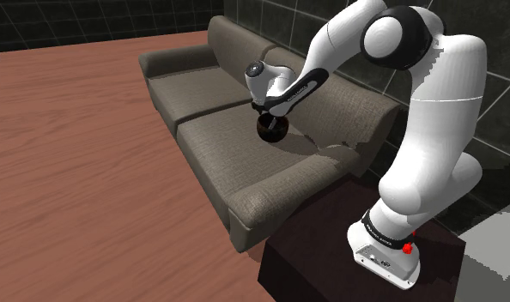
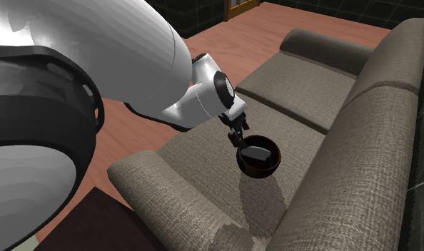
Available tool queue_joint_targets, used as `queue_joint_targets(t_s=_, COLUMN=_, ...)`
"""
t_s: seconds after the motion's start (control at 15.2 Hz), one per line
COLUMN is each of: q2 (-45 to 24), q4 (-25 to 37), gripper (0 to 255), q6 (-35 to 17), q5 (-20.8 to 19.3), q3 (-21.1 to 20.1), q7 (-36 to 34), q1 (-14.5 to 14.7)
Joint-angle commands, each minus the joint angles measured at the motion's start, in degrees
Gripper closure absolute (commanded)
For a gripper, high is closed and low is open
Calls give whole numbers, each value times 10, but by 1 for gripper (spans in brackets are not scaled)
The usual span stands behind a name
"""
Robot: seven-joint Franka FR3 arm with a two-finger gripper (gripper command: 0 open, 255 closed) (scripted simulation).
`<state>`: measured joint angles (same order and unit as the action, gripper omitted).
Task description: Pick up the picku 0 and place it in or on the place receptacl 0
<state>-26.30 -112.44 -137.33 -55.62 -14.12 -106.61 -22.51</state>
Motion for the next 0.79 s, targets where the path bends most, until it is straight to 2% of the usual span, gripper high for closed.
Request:
queue_joint_targets(t_s=0.0, q2=0, q4=0, gripper=0, q6=0, q5=0, q3=0, q7=0, q1=0)
queue_joint_targets(t_s=0.26, q2=57, q4=-21, gripper=0, q6=36, q5=43, q3=-25, q7=23, q1=4)
queue_joint_targets(t_s=0.73, q2=57, q4=-21, gripper=0, q6=36, q5=43, q3=-25, q7=23, q1=4)
